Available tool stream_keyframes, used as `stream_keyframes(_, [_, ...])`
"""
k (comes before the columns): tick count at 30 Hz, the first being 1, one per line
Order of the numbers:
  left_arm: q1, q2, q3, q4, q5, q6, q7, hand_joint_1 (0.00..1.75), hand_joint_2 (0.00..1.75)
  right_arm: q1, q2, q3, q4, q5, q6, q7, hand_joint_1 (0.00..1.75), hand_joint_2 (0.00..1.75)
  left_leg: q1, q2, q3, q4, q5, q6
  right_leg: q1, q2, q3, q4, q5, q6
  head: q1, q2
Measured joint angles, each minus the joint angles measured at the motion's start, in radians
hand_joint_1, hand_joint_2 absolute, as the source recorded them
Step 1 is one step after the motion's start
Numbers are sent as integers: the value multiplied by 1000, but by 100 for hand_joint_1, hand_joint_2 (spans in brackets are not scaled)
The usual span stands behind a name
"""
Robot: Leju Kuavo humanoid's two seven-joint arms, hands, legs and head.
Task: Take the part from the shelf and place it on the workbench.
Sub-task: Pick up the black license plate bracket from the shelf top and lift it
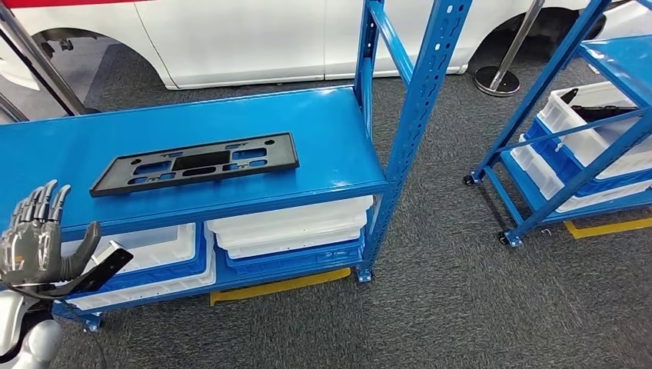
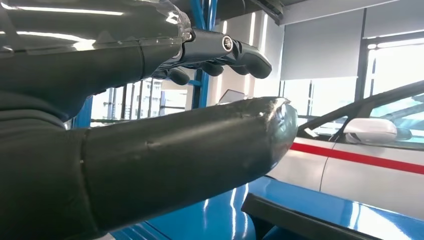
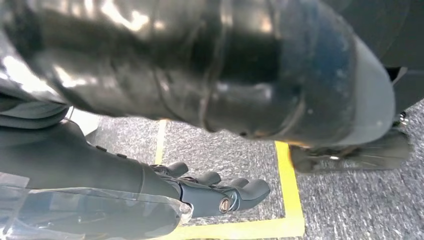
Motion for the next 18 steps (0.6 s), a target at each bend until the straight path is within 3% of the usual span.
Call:
stream_keyframes(2, [4,-4,0,0,-2,1,1,0,0,2,-1,-4,0,-1,0,0,0,0,-2,-1,14,2,-14,-10,1,-3,55,-126,62,-7,0,0])
stream_keyframes(3, [5,-5,0,-1,-2,2,2,0,0,2,-1,-6,0,-1,0,0,0,0,-4,-1,17,2,-19,-16,3,-4,71,-162,71,-12,-1,0])
stream_keyframes(6, [7,-7,0,-3,-4,3,2,0,0,0,-2,-10,0,-2,0,0,0,0,-3,1,22,0,-28,-32,6,-2,79,-180,62,-27,-1,0])
stream_keyframes(8, [7,-7,0,-5,-4,3,2,0,0,0,-2,-11,0,-2,0,0,0,0,1,0,14,28,-48,-40,3,-2,90,-189,60,-40,-1,0])
stream_keyframes(10, [8,-7,0,-6,-3,3,2,0,0,2,-2,-11,0,-2,0,0,0,0,2,-2,-40,136,-96,-46,2,-4,102,-195,55,-51,-1,0])
stream_keyframes(12, [13,-7,0,-6,-3,3,3,0,0,2,-2,-12,0,-2,0,0,0,0,2,-2,-122,269,-134,-51,4,-3,111,-195,47,-56,-1,0])
stream_keyframes(13, [15,-8,0,-6,-3,3,3,0,0,2,-2,-12,0,-2,0,0,0,0,3,-2,-148,299,-129,-51,5,-1,116,-195,42,-56,-1,0])
stream_keyframes(14, [17,-8,0,-6,-4,3,3,0,0,2,-2,-12,0,-2,0,0,0,0,3,-2,-155,289,-101,-51,6,0,123,-194,37,-55,-1,0])
stream_keyframes(16, [17,-7,0,-6,-4,4,2,0,0,3,-2,-13,0,-2,1,0,0,0,2,-2,-118,170,-9,-46,6,2,140,-194,24,-50,-1,0])
stream_keyframes(18, [17,-7,0,-6,-5,6,2,0,0,3,-1,-13,0,-2,1,0,0,0,-3,-2,-73,57,41,-36,8,4,147,-191,13,-41,-1,0])
